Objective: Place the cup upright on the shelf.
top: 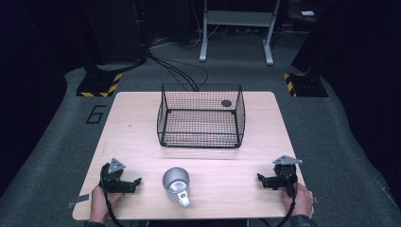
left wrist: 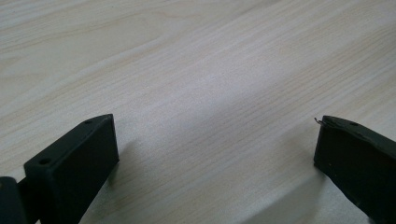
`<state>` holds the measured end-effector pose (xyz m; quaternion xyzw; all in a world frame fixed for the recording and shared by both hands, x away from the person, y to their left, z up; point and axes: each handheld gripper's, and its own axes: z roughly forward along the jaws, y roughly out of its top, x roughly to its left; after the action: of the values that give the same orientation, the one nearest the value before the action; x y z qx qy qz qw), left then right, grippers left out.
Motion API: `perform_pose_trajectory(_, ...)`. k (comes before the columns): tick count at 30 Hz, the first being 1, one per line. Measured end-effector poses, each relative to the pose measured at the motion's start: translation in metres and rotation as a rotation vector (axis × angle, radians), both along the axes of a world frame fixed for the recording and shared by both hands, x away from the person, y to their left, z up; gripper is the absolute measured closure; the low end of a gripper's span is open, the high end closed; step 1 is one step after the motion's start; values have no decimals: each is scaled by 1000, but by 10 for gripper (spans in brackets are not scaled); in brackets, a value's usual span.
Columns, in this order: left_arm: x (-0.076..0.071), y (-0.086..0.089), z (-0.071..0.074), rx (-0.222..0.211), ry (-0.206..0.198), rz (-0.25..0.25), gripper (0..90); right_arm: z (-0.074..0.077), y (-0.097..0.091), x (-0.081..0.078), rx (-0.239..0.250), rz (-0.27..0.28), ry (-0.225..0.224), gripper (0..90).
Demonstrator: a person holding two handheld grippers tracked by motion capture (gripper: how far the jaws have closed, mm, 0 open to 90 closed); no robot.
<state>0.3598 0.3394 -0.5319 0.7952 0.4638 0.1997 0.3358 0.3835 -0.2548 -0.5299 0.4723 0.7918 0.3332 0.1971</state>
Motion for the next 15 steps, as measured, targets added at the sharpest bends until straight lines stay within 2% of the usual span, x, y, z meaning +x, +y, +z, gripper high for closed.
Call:
perform_pose_trajectory(12,0,1,0,-3,-4,-11,0,0,0,0,4,-1,-6,0)
perform_pose_trajectory(15,-3,3,3,-26,2,-21,0,0,0,0,4,-1,-6,0)
